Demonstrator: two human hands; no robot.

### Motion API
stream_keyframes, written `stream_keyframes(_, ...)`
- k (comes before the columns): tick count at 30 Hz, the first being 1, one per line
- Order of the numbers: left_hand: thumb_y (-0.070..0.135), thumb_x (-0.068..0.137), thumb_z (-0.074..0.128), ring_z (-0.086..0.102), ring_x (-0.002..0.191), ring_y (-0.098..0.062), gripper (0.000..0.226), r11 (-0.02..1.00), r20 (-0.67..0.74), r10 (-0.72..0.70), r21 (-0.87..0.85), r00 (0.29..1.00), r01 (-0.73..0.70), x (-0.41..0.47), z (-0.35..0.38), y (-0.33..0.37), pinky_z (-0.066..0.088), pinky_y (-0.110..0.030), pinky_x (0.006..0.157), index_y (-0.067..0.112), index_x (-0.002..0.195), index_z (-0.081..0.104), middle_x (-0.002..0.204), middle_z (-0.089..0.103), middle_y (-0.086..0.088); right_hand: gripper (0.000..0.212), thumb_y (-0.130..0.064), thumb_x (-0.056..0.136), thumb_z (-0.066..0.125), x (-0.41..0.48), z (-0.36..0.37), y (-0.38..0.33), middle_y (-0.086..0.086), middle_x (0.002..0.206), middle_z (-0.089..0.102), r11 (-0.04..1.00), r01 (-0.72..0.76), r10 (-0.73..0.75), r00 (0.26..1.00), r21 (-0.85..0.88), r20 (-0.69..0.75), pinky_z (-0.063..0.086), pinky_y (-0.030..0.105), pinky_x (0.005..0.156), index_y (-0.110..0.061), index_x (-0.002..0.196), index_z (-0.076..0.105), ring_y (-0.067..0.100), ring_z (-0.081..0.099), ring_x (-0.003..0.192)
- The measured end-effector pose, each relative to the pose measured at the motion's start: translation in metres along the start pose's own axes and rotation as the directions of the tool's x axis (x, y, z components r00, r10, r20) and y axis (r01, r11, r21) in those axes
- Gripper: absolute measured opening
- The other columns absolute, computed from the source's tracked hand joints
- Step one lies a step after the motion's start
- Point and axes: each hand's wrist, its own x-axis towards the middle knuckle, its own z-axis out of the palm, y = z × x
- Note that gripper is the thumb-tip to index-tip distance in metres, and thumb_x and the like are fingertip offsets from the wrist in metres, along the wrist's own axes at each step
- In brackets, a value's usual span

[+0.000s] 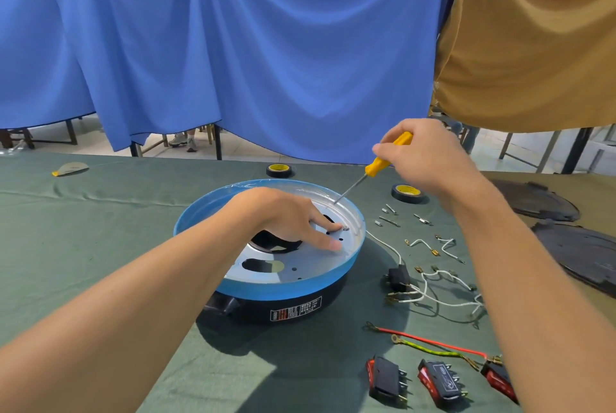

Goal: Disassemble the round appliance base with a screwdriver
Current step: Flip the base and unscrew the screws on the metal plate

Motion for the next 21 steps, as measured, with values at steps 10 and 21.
stream_keyframes(10, 0.052, 0.091, 0.057, 0.054, 0.086, -0.014, 0.029, 0.998, -0.434, 0.055, 0.011, 0.899, -0.056, 0.022, 0.006, 0.004, 0.046, -0.030, 0.076, 0.041, 0.115, 0.068, 0.097, 0.058, 0.018, 0.013, -0.025, 0.083, 0.066, -0.001, -0.018, 0.018, 0.003, 0.067, 0.060, 0.980, -0.082, 0.109, 0.983, 0.179, -0.145, 0.041, 0.032, 0.062, -0.016, 0.074, 0.064, 0.021, 0.052, 0.068)
stream_keyframes(21, 0.030, 0.093, 0.062, 0.056, 0.087, -0.019, 0.018, 0.995, -0.533, 0.093, 0.011, 0.841, -0.103, 0.034, 0.010, 0.015, 0.054, -0.037, 0.070, 0.036, 0.101, 0.077, 0.094, 0.065, 0.006, 0.023, -0.022, 0.082, 0.065, -0.003, -0.009, 0.017, 0.004, 0.055, 0.057, 0.992, -0.059, 0.068, 0.995, 0.116, -0.079, 0.038, 0.028, 0.051, 0.001, 0.083, 0.068, 0.016, 0.049, 0.062)
